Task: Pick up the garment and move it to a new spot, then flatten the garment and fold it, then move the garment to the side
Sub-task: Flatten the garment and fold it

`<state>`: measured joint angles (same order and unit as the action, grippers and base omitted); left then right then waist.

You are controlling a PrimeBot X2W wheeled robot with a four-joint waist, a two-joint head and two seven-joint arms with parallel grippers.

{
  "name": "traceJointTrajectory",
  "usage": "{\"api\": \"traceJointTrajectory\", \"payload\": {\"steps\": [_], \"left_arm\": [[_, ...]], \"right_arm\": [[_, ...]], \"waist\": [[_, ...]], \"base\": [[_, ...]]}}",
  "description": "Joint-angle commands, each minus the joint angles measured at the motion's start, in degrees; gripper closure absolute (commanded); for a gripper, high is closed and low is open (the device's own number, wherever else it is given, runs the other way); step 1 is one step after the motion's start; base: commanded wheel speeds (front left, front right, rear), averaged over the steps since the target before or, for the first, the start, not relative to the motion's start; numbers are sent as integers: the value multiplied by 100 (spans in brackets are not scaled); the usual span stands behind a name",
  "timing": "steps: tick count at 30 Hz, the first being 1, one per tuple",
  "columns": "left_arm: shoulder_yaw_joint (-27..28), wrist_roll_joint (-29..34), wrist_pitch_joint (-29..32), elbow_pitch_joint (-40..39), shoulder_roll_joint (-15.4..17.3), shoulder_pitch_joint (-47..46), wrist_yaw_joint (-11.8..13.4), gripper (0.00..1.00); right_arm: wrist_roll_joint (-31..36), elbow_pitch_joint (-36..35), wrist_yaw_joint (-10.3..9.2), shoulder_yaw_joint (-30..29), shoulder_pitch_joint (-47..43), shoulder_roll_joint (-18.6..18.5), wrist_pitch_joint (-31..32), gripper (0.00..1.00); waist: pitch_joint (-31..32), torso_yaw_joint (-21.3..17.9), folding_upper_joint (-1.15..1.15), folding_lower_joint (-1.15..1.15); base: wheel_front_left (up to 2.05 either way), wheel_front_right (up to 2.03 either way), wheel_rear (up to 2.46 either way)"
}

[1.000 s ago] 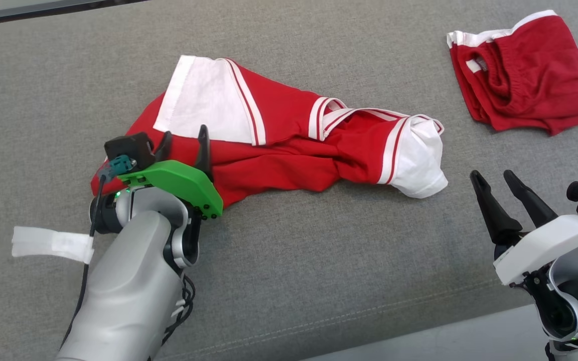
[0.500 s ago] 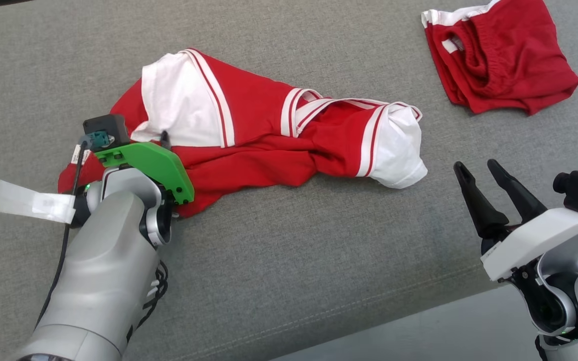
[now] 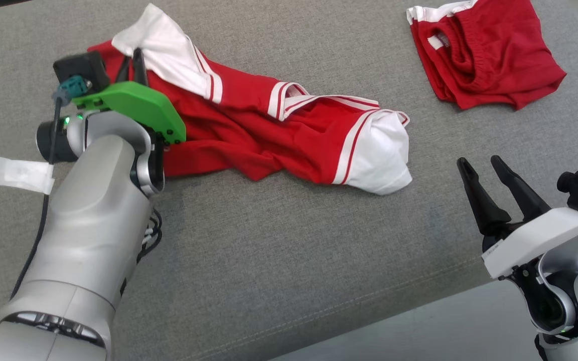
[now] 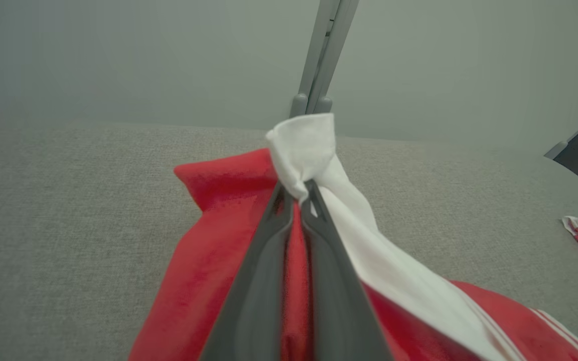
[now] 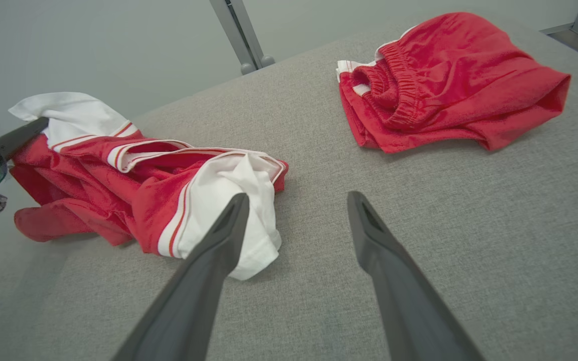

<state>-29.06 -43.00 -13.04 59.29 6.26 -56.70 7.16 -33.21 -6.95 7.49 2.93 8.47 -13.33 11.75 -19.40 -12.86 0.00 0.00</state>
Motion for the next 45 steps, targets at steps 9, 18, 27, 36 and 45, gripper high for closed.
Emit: {"api": "traceJointTrajectory", "payload": {"steps": [9, 18, 27, 36, 45], "left_arm": [[-197, 345, -159, 144, -75, -839, -14, 100], [-450, 622, -202, 468, -173, -1339, -98, 100], [-625, 653, -214, 663, -292, -1373, -199, 0], [-527, 548, -212, 142, -321, -908, -233, 0], [-243, 185, -39, 753, -165, -507, 142, 0]], "right_arm": [[-62, 45, -1, 339, 352, 46, -77, 0], [-176, 200, -1, 630, 666, 114, -303, 0], [-238, 423, -1, 751, 805, 151, -549, 0], [-187, 395, -1, 475, 548, 58, -599, 0], [-131, 199, -1, 405, 453, 65, -396, 0]], "waist": [[-110, -289, 0, 0], [-388, -789, 0, 0], [-525, -886, 0, 0], [-322, -316, 0, 0], [-218, 3, 0, 0]], "base": [[0, 0, 0], [0, 0, 0], [0, 0, 0], [0, 0, 0], [0, 0, 0]]}}
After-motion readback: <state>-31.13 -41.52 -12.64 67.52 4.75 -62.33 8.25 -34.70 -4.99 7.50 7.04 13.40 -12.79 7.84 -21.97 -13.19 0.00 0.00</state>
